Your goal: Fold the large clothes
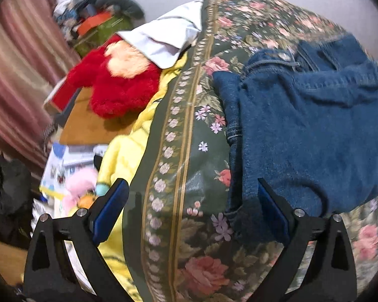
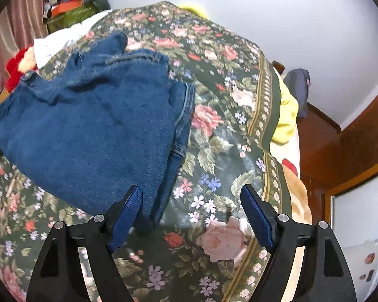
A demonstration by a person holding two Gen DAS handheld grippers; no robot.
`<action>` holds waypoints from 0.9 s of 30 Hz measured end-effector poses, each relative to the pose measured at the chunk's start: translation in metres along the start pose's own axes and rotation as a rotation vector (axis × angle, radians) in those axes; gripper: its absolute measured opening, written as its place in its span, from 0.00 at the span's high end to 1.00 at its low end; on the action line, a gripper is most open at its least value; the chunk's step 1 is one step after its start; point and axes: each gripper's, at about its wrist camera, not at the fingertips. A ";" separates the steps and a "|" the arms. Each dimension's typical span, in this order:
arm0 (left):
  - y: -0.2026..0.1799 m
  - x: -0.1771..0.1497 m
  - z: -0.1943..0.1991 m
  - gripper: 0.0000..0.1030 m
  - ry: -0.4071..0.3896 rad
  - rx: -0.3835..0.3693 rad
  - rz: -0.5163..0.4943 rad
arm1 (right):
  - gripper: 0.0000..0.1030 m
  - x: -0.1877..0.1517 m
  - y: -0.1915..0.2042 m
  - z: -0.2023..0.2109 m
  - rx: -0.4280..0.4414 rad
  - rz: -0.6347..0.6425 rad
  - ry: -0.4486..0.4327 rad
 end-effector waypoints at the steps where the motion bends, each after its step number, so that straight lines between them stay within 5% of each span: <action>1: 0.002 0.002 0.005 0.03 -0.003 -0.002 0.025 | 0.23 0.003 0.001 0.002 0.007 0.004 -0.011; 7: -0.010 0.013 0.045 0.03 -0.129 0.053 0.003 | 0.23 0.026 0.034 0.025 0.072 0.023 -0.093; 14: -0.019 0.004 0.073 0.03 -0.207 -0.026 0.167 | 0.18 0.047 0.085 0.035 0.182 0.037 -0.150; 17: -0.025 -0.013 0.065 0.03 -0.176 -0.061 0.263 | 0.09 0.052 0.109 0.024 0.200 0.055 -0.146; 24: -0.029 -0.062 0.023 0.03 0.013 -0.200 0.562 | 0.09 0.046 0.147 -0.027 0.176 0.146 -0.018; 27: -0.032 -0.072 0.015 0.03 0.036 -0.218 0.641 | 0.09 0.035 0.158 -0.050 0.170 0.191 0.045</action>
Point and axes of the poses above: each gripper's, at about its wrist camera, not at the fingertips, and z roughly against the way its jaws point, y to its left, x to its top, and after that the axes turned 13 degrees about -y, right-handed
